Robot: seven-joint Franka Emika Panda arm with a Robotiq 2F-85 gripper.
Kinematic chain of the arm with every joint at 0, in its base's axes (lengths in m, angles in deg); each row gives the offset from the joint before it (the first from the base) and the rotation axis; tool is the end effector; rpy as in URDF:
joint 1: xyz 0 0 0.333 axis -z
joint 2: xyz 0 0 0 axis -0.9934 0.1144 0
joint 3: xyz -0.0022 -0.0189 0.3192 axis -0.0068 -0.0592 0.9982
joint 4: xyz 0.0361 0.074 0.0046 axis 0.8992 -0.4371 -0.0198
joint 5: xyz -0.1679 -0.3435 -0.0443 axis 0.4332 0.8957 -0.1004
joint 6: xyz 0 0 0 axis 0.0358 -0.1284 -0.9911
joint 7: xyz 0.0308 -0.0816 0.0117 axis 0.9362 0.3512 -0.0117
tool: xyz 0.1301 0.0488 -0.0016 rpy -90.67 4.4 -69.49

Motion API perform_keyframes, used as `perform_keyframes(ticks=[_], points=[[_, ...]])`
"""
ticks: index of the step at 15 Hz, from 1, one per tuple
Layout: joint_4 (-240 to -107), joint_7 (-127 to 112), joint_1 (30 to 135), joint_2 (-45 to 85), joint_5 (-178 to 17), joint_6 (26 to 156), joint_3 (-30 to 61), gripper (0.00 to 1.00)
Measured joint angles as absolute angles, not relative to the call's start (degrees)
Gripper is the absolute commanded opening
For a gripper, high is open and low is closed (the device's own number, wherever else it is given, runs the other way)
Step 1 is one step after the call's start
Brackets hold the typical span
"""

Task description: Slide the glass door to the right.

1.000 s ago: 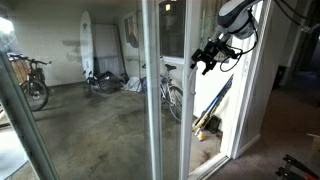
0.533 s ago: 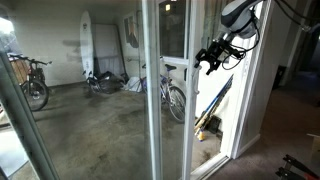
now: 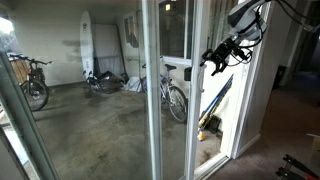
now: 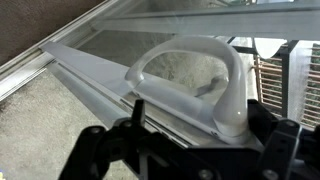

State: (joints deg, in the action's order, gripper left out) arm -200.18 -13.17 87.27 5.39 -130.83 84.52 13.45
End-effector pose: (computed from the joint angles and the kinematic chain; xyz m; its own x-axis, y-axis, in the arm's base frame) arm 0.5701 -0.0575 0.4138 0.8095 -0.5864 -0.0293 -0.4728 -0.6215 -0.6246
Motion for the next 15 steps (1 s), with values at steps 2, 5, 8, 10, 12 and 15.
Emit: perform_keyframes(ticks=[2,5,8,10,12,15], points=[[-200.1,-14.5,88.0,5.5,-131.4,83.5,12.6,1.0],[-199.6,-16.5,89.2,5.8,-131.5,82.0,11.6,1.0],[-199.6,-17.0,89.9,5.8,-131.5,81.8,11.0,1.0],[-199.6,-17.1,90.1,5.8,-131.5,81.8,10.8,1.0],[-199.6,-17.1,90.1,5.8,-131.5,81.8,10.8,1.0],[-199.5,-17.1,90.0,5.8,-131.5,81.9,11.0,1.0]])
